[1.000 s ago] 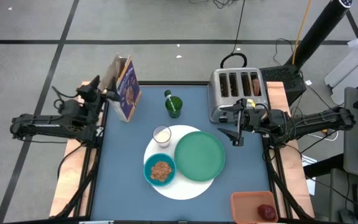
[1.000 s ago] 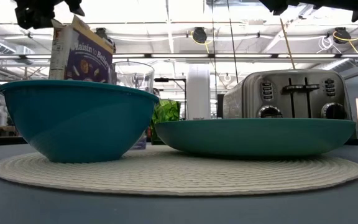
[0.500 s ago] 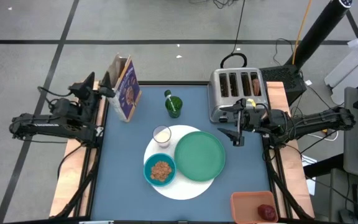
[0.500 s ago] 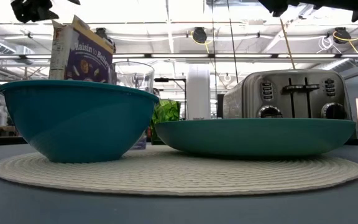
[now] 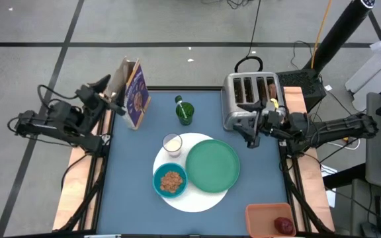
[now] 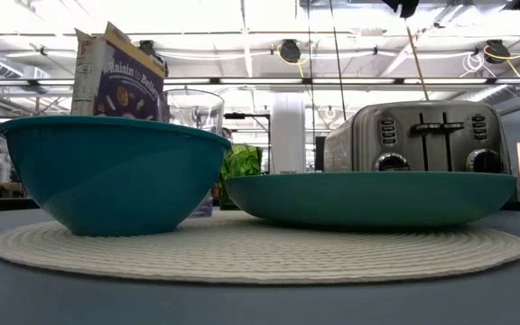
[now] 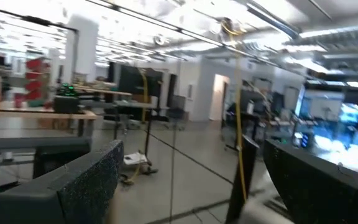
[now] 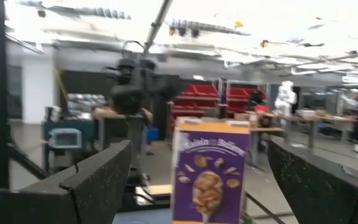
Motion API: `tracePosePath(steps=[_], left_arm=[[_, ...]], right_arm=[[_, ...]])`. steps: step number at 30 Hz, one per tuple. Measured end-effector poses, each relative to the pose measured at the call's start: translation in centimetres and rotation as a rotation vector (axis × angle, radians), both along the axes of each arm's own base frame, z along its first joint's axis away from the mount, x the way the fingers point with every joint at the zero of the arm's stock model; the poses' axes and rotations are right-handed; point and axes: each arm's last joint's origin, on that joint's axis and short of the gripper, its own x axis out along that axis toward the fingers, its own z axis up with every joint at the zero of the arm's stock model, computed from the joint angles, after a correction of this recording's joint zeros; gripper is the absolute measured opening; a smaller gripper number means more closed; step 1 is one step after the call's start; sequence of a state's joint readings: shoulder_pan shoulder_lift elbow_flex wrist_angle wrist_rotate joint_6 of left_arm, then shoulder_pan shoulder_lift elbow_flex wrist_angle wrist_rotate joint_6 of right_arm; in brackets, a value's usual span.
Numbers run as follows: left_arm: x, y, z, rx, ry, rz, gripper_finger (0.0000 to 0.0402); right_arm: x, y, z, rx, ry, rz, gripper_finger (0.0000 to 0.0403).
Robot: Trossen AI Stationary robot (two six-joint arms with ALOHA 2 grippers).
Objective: Arrange a breakfast setting
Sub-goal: Put the toasted bagel into the green plate from the toaster
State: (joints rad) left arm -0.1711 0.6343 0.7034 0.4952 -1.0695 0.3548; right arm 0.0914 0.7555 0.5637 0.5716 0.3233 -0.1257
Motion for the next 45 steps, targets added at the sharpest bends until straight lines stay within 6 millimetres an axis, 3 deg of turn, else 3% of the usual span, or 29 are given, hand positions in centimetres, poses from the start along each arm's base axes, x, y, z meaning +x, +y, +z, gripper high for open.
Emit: tracePosePath(steps=[10, 21, 26, 38, 45], left_arm=[[2.4, -2.3, -1.0, 0.021, 0.090, -0.133, 0.0391], [4.3, -5.3, -2.7, 0.060, 0.219, -0.271, 0.0391], [5.2, -6.1, -3.5, 0.028, 0.209, -0.346, 0.0391], [6.8, -6.9, -4.7, 0.028, 0.258, -0.362, 0.0391], [7.4, -7.2, -5.2, 0.034, 0.282, -0.360, 0.0391]], right_arm=[[-0.3, -0.6, 3.5, 0.057, 0.102, -0.225, 0.0368], [-1.8, -1.7, 5.8, 0.144, 0.159, -0.681, 0.0368], [-2.7, -2.0, 7.6, 0.167, 0.151, -0.805, 0.0368], [-7.5, -2.7, 15.2, 0.265, 0.148, -1.209, 0.0368], [-9.7, -2.9, 17.2, 0.335, 0.074, -1.202, 0.0361]])
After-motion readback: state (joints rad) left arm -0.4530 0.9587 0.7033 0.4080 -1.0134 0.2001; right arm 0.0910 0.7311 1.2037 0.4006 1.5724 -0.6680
